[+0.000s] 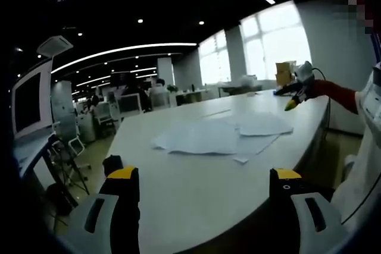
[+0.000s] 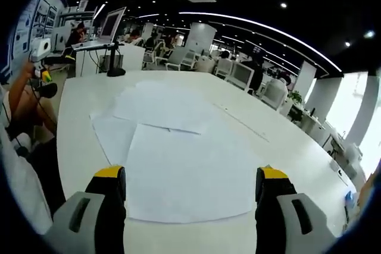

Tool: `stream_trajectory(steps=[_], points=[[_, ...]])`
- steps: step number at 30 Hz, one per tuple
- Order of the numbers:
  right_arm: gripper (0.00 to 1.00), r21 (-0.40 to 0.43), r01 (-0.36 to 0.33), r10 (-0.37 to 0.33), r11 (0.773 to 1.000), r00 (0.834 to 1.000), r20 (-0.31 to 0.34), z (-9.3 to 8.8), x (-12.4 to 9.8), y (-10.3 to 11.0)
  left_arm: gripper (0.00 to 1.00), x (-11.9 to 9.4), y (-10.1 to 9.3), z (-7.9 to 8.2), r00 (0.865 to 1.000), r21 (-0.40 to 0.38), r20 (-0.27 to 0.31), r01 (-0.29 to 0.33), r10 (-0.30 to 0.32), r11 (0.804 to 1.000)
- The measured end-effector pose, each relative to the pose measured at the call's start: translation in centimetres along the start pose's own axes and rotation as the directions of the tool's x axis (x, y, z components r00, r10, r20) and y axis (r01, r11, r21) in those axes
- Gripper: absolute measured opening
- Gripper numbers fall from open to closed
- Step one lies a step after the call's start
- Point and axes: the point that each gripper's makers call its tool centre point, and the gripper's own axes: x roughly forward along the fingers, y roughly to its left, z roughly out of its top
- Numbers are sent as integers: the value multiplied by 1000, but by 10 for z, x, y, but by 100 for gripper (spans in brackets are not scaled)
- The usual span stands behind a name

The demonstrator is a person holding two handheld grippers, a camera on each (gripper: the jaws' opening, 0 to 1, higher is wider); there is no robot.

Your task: Organize the stack of printing papers by aligning and flattening the scattered papers on the table

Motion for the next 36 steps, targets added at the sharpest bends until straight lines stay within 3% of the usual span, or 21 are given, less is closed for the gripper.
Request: stream_trajectory(steps=[36], points=[[85, -14, -42, 42, 999, 999, 2, 15, 14, 11, 93, -1, -4, 6, 1000, -1, 18, 13, -13, 1000]])
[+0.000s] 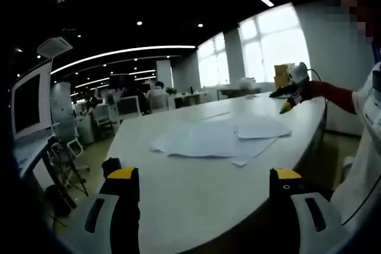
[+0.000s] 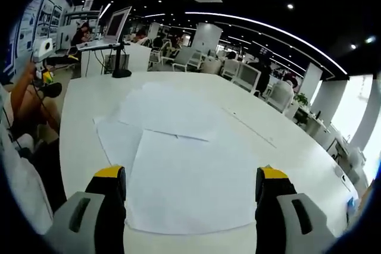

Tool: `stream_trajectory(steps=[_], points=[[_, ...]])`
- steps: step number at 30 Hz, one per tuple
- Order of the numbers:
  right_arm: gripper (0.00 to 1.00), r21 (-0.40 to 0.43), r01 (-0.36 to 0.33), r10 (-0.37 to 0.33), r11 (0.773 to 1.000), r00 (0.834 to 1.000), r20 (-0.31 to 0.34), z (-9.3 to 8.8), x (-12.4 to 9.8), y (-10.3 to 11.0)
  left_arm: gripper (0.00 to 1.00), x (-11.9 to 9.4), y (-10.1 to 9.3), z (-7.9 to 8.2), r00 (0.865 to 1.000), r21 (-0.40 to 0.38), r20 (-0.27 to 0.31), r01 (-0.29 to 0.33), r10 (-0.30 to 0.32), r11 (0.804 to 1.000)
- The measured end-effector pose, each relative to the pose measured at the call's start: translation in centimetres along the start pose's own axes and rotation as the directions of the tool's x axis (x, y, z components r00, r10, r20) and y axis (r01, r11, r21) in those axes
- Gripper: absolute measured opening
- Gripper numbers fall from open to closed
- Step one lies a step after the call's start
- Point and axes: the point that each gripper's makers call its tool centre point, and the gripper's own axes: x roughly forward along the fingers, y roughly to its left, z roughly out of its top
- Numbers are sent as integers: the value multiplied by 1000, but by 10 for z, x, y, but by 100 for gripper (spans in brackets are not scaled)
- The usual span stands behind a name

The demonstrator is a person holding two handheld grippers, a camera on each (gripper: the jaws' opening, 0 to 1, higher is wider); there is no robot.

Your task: Organize the stack of printing papers by aligning and flattening the scattered papers on the table

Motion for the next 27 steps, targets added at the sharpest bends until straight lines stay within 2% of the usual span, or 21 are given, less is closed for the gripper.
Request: stream_trajectory(steps=[4, 11, 17, 27], points=[[85, 10, 4, -5, 1000, 1000, 12, 2, 0, -1, 93, -2, -5, 6, 1000, 5, 16, 6, -6, 1000], [85, 17, 5, -6, 1000, 1000, 18, 4, -2, 0, 93, -3, -10, 5, 1000, 1, 17, 12, -12, 1000], [85, 18, 7, -8, 1000, 1000, 28, 7, -3, 2, 93, -5, -16, 10, 999, 3, 33, 22, -22, 1000], [85, 22, 6, -7, 1000, 1000, 31, 6, -2, 2, 93, -5, -19, 11, 999, 6, 25, 22, -22, 1000]])
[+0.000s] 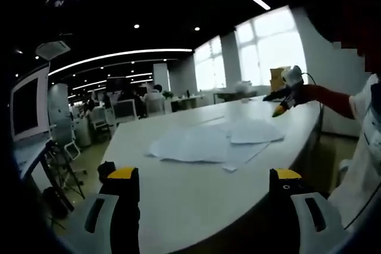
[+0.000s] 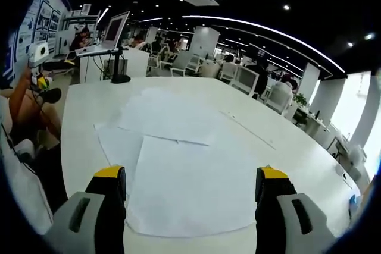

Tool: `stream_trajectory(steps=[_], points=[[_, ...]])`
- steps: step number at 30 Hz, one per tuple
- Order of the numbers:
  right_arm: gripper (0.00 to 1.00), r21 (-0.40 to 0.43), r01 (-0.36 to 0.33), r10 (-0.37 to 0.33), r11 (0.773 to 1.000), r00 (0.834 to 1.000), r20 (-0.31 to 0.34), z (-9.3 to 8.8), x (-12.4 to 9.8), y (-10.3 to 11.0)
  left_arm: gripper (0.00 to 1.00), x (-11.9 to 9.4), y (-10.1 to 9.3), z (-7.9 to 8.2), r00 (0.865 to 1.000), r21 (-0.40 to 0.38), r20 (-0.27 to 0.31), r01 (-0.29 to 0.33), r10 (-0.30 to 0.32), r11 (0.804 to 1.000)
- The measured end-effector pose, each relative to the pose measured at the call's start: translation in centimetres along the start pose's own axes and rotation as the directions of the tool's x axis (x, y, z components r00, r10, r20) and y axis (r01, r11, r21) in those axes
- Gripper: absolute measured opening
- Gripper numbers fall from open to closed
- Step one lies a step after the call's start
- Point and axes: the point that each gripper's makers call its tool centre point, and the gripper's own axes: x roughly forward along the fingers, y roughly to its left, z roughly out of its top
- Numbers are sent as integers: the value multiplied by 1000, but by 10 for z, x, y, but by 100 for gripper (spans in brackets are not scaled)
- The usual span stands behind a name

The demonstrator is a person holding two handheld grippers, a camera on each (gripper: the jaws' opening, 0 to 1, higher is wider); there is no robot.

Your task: Organize the stack of printing papers by aligning and flattening the scattered papers on the table

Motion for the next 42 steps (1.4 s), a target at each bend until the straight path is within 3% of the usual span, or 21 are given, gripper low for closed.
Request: stream_trajectory(steps=[26, 42], points=[[85, 24, -20, 21, 999, 999, -25, -16, 9, -4, 92, 5, -2, 4, 1000, 18, -29, 0, 1, 1000], [85, 15, -23, 23, 1000, 999, -25, -10, 10, -1, 92, 3, -1, 4, 1000, 13, -28, 3, -2, 1000]])
